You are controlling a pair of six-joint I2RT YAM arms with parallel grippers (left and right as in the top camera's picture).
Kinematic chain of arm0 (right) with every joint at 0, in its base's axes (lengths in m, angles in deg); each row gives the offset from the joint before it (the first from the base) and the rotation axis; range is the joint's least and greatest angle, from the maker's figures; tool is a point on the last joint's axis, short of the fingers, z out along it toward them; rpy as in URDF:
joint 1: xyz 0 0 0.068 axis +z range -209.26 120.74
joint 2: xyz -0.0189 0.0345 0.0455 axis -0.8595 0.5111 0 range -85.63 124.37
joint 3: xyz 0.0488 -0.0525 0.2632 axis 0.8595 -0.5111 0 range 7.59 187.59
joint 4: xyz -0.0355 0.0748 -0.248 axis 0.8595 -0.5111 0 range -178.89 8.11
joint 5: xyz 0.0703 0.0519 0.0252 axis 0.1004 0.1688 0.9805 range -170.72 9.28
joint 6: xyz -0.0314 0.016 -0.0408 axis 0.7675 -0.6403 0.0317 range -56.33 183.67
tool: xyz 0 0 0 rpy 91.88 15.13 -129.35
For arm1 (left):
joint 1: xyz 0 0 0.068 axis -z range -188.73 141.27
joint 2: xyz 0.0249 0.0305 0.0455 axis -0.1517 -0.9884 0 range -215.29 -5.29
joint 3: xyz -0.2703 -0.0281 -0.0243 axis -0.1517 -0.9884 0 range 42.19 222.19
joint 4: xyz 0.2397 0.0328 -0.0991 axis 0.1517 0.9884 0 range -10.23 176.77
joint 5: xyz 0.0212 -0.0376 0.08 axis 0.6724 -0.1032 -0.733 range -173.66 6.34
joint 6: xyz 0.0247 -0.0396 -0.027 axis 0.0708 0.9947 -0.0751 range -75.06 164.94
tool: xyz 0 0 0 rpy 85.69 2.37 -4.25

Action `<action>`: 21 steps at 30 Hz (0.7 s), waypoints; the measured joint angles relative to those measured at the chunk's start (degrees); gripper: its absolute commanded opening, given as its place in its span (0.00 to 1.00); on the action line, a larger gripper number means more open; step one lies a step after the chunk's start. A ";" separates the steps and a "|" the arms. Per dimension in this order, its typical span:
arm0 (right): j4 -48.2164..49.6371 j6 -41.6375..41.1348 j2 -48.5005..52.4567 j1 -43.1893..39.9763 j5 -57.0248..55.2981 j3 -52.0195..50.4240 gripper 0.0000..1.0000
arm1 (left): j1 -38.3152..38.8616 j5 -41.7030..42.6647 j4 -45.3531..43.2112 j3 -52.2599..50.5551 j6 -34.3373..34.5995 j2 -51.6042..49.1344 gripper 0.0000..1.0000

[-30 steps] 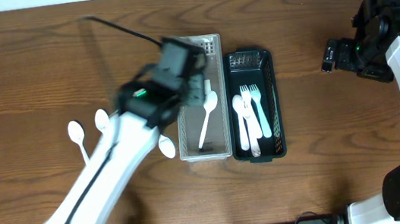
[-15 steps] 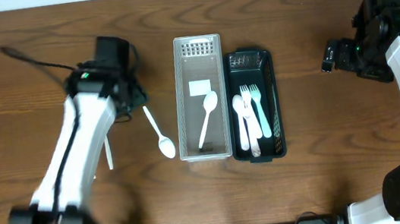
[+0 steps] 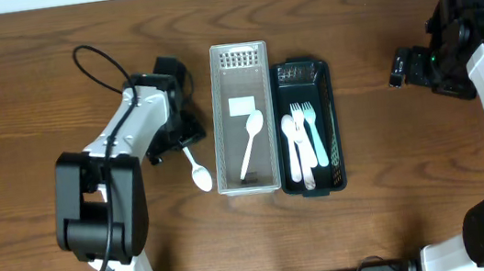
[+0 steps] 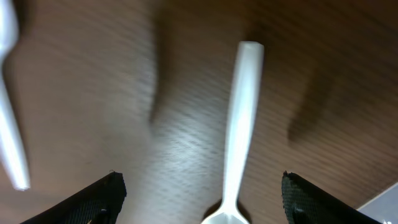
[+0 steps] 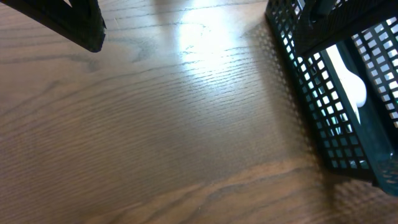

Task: Pack container
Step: 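Move the left gripper to the next white spoon and grasp it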

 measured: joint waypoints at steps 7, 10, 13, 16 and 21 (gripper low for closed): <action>0.00 0.00 0.00 0.00 0.00 0.00 0.99 | 0.37 3.19 -3.87 -2.93 -2.82 -1.07 0.83; 0.00 0.00 0.00 0.00 0.00 0.00 0.99 | 0.37 3.98 -4.92 -4.11 -3.72 -0.94 0.83; 0.00 0.00 0.00 0.00 0.00 0.00 0.99 | 0.26 4.48 -6.32 -5.22 -4.46 -0.35 0.83; -0.02 0.00 0.00 0.00 0.00 0.00 0.99 | 0.26 4.63 -7.08 -5.92 -4.83 0.09 0.80; 0.00 0.00 0.00 0.00 0.00 0.00 0.99 | 0.31 4.76 -7.02 -6.01 -4.98 0.13 0.31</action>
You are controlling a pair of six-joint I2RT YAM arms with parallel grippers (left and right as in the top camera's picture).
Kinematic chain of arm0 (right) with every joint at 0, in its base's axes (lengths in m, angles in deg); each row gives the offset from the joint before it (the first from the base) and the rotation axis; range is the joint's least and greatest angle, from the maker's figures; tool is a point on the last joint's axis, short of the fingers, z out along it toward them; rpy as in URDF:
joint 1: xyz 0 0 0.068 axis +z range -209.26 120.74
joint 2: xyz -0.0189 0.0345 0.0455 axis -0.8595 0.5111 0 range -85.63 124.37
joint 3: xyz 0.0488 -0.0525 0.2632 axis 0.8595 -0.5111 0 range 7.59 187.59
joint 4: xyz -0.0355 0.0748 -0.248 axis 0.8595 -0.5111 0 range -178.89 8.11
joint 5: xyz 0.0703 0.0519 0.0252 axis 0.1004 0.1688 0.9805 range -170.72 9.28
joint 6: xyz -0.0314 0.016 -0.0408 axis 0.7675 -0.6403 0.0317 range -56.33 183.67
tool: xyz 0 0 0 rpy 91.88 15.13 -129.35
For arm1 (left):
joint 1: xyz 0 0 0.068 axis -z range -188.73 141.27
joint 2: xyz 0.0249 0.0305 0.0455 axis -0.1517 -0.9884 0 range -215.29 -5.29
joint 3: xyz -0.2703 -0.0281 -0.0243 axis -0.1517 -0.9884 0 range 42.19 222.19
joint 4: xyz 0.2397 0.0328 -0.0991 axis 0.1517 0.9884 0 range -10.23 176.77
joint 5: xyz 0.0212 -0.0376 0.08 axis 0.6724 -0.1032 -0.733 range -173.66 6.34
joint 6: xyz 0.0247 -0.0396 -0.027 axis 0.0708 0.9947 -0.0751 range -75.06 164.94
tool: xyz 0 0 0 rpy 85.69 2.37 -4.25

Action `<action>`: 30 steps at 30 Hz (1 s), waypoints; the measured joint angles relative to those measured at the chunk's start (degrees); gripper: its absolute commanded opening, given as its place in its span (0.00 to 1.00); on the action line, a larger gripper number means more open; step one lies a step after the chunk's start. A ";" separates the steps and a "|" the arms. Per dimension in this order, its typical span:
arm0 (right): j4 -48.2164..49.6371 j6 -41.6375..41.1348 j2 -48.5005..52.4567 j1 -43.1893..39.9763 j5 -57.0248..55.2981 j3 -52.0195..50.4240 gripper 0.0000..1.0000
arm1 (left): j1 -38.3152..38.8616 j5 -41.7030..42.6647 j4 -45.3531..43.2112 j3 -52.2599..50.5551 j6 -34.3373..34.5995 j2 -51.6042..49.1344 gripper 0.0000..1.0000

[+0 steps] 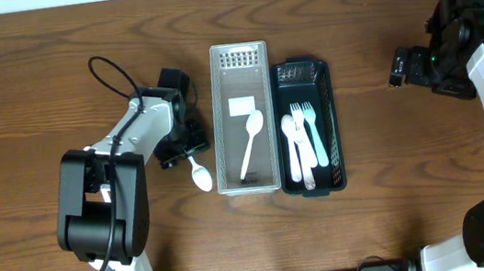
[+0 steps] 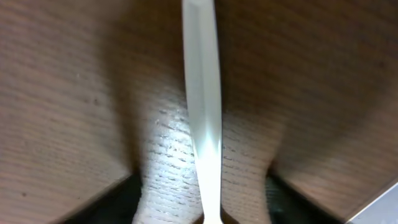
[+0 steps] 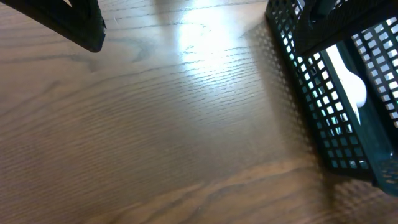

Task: Pack container
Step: 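Move the left gripper to the next white spoon and grasp it, then carry the spoon into the white basket and release it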

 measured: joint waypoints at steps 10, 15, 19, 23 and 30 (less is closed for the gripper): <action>0.00 0.00 0.00 0.00 0.00 0.00 0.99 | 0.04 0.15 0.24 -0.02 -0.22 0.00 0.06; 0.00 0.00 0.00 0.00 0.00 0.00 0.99 | 0.07 0.26 0.24 -0.02 -0.22 0.07 0.06; 0.00 0.00 0.00 0.00 0.00 0.00 0.99 | 0.07 0.28 0.68 0.00 -0.24 0.15 0.06; 0.00 0.00 0.00 0.00 0.00 0.00 0.99 | 0.07 0.00 5.09 0.44 -1.14 0.33 0.06; 0.02 0.00 0.00 0.00 0.00 0.00 0.99 | 3.02 -2.93 11.28 5.99 -2.34 12.07 0.06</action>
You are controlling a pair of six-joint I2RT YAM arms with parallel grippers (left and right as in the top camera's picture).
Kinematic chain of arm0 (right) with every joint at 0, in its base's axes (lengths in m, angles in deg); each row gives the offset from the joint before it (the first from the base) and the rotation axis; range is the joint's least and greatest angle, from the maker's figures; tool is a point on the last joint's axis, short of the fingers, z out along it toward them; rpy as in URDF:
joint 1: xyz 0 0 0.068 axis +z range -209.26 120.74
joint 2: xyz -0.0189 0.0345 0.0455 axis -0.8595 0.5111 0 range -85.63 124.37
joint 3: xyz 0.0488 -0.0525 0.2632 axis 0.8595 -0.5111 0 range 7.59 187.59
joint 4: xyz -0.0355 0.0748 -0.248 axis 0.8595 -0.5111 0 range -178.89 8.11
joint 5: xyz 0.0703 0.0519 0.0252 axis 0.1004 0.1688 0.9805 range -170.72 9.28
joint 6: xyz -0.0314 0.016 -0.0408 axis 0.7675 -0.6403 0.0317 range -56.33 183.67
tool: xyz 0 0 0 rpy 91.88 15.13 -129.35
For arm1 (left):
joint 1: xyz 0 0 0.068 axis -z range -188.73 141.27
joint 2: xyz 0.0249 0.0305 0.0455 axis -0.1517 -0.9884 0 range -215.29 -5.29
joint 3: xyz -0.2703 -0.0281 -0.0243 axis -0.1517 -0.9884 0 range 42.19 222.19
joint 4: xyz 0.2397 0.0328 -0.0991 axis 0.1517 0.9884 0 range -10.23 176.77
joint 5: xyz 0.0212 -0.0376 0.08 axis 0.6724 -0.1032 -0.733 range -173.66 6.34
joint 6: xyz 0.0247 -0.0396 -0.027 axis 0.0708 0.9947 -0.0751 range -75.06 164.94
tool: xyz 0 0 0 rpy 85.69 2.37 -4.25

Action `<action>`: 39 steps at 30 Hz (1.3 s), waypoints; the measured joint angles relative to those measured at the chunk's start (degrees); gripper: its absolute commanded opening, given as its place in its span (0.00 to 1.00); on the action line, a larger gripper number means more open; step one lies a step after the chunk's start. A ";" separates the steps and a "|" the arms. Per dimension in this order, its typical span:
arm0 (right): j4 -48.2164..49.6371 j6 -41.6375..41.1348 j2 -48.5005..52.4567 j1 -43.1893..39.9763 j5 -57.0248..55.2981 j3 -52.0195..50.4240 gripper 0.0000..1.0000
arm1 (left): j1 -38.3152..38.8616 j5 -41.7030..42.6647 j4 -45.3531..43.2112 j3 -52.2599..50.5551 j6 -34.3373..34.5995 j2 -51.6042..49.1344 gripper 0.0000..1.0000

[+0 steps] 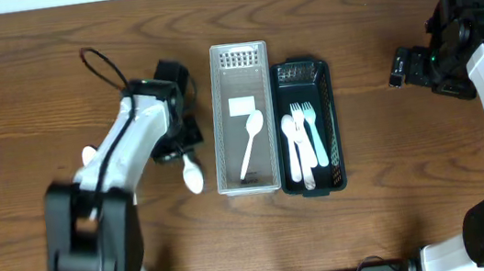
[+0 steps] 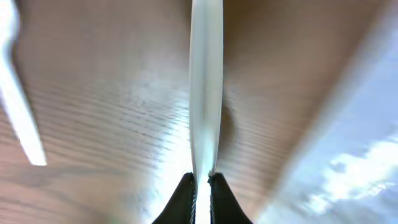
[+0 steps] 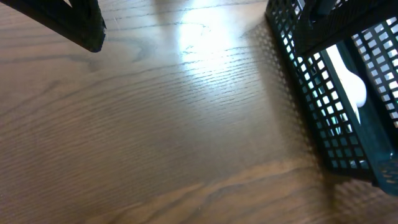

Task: Pack container
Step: 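Carry the spoon into the white basket and release it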

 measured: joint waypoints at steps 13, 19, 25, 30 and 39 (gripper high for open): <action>0.07 0.00 0.00 0.00 0.00 0.00 0.99 | 20.41 -8.11 -6.08 6.99 -0.94 12.04 0.06; -0.02 0.00 0.00 0.00 0.00 0.00 0.99 | 20.22 -8.33 -7.34 6.84 -0.92 0.46 0.06; 0.00 0.00 0.00 0.00 0.00 0.00 0.99 | 20.20 -6.64 -7.08 6.34 -0.90 -7.28 0.07; 0.00 0.00 0.00 0.00 0.00 0.00 0.99 | 20.20 -5.88 -6.34 6.32 -1.31 -7.52 0.38; 0.00 0.00 0.00 0.00 0.00 0.00 0.99 | 20.26 -6.36 -2.14 6.36 -6.14 -0.72 0.77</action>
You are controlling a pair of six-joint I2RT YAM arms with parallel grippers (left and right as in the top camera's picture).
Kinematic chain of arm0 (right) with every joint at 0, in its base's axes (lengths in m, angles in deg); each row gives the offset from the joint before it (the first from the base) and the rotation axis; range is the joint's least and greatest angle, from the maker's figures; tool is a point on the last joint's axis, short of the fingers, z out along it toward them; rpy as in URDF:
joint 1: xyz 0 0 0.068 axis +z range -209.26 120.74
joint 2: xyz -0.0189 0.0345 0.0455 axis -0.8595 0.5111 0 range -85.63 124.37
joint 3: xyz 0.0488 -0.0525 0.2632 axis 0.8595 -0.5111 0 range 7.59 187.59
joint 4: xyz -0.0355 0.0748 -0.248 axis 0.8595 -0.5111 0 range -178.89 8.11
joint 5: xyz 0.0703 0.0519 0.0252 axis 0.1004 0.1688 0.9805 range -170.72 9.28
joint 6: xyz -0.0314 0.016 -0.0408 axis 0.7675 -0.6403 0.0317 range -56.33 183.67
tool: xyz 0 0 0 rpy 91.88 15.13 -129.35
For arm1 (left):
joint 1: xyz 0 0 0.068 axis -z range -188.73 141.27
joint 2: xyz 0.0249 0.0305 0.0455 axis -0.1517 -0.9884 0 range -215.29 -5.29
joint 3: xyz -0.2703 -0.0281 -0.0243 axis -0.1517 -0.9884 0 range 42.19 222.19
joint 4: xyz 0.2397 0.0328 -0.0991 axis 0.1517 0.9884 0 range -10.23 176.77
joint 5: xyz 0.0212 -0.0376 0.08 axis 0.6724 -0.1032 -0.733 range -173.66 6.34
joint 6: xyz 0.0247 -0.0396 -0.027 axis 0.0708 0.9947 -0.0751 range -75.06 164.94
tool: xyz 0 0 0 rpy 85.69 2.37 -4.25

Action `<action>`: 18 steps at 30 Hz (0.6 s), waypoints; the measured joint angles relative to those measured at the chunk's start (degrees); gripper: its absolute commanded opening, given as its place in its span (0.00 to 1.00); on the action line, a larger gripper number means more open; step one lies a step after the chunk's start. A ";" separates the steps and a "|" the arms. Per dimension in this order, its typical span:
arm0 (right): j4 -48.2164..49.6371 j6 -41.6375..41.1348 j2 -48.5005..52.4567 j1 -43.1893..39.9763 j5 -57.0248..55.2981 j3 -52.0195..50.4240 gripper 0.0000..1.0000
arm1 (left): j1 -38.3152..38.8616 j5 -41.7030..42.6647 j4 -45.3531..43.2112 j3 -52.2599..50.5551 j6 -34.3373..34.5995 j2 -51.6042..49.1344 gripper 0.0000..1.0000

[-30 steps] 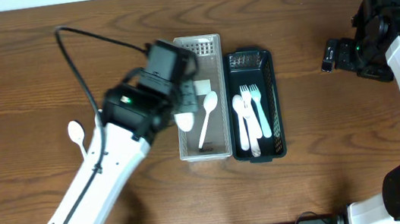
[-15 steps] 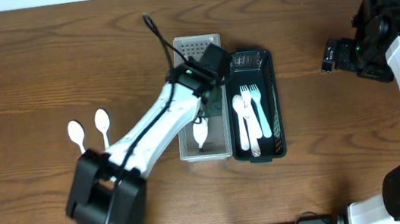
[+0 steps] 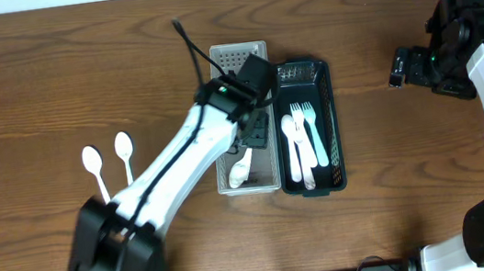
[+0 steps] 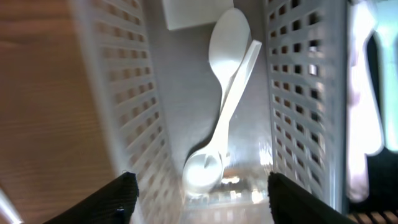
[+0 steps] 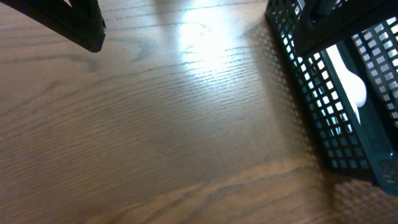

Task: Pack container
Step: 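Carry the spoon into the white basket and release it, then move the left gripper to another white spoon and grasp it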

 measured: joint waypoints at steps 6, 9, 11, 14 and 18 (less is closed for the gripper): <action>0.09 0.00 0.00 0.00 0.00 -0.02 0.99 | -1.73 -5.11 4.76 1.70 -3.61 13.57 0.91; 0.26 0.00 0.00 0.00 0.00 -0.02 0.99 | -7.45 -6.73 6.58 2.25 -4.26 20.70 0.93; 0.35 0.00 0.00 0.00 0.00 -0.02 0.99 | -13.66 -7.48 7.19 2.56 -4.66 24.50 0.93; 0.39 0.00 0.00 0.00 0.00 -0.02 0.99 | -23.91 -6.93 7.43 2.80 -5.16 27.12 0.93; 0.37 0.00 0.00 0.00 0.00 -0.02 0.99 | -33.00 -4.35 7.32 2.60 -6.27 25.62 0.93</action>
